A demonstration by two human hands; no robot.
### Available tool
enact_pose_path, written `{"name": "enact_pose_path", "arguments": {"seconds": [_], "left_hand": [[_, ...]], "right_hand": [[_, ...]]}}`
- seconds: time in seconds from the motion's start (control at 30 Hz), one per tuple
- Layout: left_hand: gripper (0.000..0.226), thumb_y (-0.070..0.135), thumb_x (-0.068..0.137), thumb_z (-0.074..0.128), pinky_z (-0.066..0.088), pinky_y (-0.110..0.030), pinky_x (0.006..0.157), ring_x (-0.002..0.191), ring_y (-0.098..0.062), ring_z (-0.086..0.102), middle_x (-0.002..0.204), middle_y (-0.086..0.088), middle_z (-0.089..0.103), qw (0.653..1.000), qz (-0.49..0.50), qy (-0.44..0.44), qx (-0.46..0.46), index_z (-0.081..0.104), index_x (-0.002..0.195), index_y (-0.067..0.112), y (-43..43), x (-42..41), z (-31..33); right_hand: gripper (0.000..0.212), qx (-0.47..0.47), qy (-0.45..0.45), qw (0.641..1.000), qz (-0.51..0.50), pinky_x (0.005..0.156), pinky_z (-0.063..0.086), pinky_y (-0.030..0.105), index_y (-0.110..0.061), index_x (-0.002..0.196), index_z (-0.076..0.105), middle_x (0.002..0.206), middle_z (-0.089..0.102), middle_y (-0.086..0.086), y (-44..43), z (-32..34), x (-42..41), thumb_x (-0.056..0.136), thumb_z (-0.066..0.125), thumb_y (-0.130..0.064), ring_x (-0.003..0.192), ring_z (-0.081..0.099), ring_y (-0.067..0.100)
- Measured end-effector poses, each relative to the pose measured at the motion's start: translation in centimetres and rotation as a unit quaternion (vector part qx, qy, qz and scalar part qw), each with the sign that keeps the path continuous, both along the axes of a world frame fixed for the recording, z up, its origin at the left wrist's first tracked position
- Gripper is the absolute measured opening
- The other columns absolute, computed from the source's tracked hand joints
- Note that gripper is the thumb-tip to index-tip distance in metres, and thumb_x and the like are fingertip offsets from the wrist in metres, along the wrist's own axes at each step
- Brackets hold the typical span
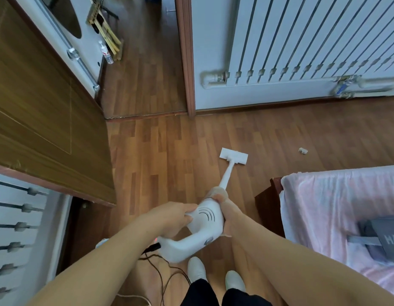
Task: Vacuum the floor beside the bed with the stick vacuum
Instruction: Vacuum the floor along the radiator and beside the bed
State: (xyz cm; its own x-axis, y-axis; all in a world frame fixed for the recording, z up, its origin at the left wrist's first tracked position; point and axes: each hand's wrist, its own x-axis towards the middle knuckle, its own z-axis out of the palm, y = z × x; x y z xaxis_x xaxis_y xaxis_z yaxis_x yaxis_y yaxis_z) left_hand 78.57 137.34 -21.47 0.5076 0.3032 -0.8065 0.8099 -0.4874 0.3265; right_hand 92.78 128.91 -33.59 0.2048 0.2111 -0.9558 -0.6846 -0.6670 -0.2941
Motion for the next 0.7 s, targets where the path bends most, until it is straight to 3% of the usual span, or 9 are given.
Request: {"name": "enact_pose_path", "arguments": {"seconds": [0.27, 0.43, 0.6, 0.7], "left_hand": [[0.045, 0.029, 0.103, 0.035, 0.039, -0.04, 0.108, 0.13, -0.021, 0.046, 0.146, 0.003, 0.046, 0.999, -0.043, -0.024, -0.003, 0.031, 0.148, 0.036, 4.4, 1.5, 0.6], [0.033, 0.027, 0.102, 0.036, 0.043, -0.043, 0.101, 0.116, -0.025, 0.054, 0.132, -0.005, 0.057, 0.996, -0.083, -0.013, -0.005, 0.047, 0.133, 0.024, 6.6, 4.1, 0.6], [0.04, 0.028, 0.103, 0.035, 0.039, -0.036, 0.104, 0.127, -0.022, 0.047, 0.142, 0.001, 0.049, 0.996, -0.083, -0.017, -0.003, 0.039, 0.143, 0.029, 8.7, 7.9, 0.8], [0.039, 0.027, 0.103, 0.035, 0.042, -0.036, 0.1, 0.116, -0.021, 0.054, 0.136, -0.001, 0.054, 0.995, -0.094, -0.026, -0.008, 0.041, 0.142, 0.028, 10.4, 11.3, 0.5]], "right_hand": [[0.046, 0.002, -0.005, 1.0, -0.007, 0.07, 0.063, 0.042, -0.013, 0.12, 0.069, 0.105, 0.079, 0.014, 3.7, 2.1, 1.5, 0.081, 0.071, -0.038, 0.078, 0.076, 0.032], [0.037, 0.007, 0.029, 0.999, -0.023, 0.066, 0.058, 0.035, -0.008, 0.107, 0.069, 0.086, 0.072, 0.012, 4.9, 2.8, 3.4, 0.079, 0.069, -0.032, 0.066, 0.069, 0.029], [0.048, 0.011, 0.026, 0.999, -0.027, 0.08, 0.06, 0.044, -0.006, 0.119, 0.069, 0.091, 0.074, 0.014, 7.5, 2.8, 7.0, 0.079, 0.069, -0.032, 0.074, 0.071, 0.032], [0.044, 0.005, 0.015, 0.999, -0.038, 0.077, 0.059, 0.042, -0.006, 0.116, 0.069, 0.087, 0.072, 0.013, 9.0, 3.0, 10.0, 0.082, 0.069, -0.033, 0.071, 0.07, 0.03]]}}
